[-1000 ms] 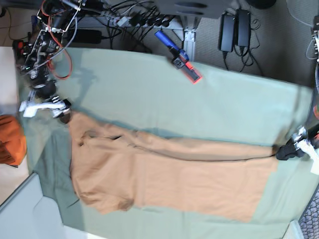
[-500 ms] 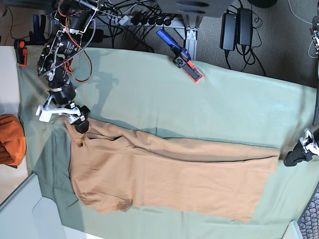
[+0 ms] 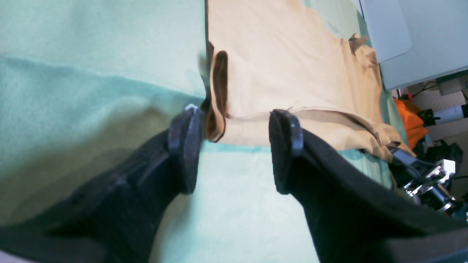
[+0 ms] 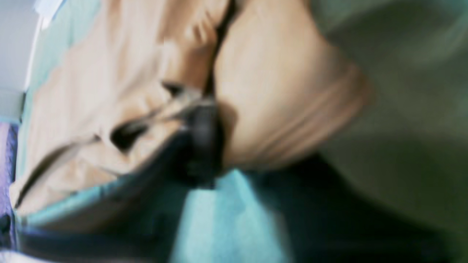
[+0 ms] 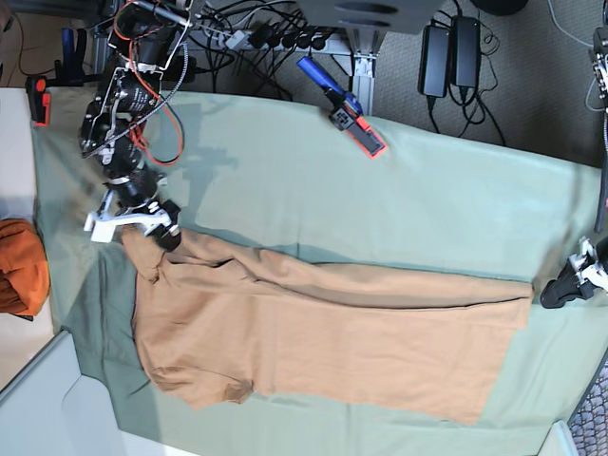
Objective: Fold the T-shirt properly
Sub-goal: 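Hold the folded edge with both grippers and lower it onto the shirt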
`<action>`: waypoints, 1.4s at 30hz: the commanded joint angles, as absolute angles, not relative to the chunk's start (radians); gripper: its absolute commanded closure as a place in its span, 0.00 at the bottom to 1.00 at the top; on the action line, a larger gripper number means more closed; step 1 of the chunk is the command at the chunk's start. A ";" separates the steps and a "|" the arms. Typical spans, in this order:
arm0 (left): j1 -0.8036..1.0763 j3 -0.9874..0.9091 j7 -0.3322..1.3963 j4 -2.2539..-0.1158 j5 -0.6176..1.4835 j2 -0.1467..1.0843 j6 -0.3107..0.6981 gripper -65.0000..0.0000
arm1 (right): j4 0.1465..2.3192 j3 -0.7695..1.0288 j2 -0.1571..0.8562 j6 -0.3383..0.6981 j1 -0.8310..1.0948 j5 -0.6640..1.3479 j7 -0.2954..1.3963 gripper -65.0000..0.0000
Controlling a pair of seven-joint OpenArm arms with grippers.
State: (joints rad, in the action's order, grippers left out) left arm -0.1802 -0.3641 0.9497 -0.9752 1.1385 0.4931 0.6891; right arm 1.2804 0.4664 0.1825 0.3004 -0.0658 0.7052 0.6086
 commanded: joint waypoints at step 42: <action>-0.214 -0.299 0.775 -0.982 0.916 0.381 0.698 0.49 | 1.294 0.467 0.191 0.383 -0.074 0.715 0.600 1.00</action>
State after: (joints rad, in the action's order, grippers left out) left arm -0.1947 -0.2974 0.7853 -0.9718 0.9020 0.3679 0.6895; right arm 1.2804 0.4652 0.1799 0.3004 -0.0628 0.7029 0.6075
